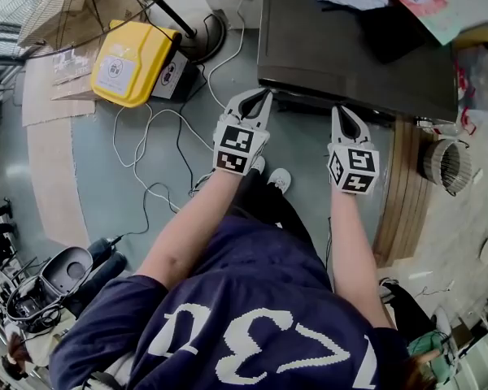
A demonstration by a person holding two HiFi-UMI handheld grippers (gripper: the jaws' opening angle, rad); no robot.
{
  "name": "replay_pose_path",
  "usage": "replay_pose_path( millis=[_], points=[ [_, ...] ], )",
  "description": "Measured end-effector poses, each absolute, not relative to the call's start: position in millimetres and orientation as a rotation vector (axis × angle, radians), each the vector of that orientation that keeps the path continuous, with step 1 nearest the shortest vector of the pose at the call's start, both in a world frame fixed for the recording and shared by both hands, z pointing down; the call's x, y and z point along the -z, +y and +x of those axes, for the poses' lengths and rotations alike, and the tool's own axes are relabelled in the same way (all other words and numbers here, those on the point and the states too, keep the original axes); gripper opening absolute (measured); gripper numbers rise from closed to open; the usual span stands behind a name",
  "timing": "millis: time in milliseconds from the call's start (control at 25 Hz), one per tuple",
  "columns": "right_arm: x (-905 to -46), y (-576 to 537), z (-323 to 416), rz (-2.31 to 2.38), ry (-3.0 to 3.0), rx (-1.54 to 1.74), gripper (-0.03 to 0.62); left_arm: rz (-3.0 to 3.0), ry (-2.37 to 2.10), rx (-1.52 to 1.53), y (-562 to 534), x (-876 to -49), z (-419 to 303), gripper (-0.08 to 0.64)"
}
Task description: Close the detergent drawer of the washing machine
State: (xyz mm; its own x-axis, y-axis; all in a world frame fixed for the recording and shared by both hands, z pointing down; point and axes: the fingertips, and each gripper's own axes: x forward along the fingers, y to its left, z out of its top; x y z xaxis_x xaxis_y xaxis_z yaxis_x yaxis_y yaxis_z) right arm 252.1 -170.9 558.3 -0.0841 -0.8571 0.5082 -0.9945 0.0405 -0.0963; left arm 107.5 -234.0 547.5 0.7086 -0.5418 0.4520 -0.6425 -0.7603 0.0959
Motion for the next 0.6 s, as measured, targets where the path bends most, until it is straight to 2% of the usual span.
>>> replay_pose_path(
  millis=[600],
  points=[
    [-559.2, -174.4, 253.1, 1.902, -2.007, -0.603, 0.017, 2.694, -0.929, -0.612, -236.5, -549.3, 107.9, 0.020]
  ],
)
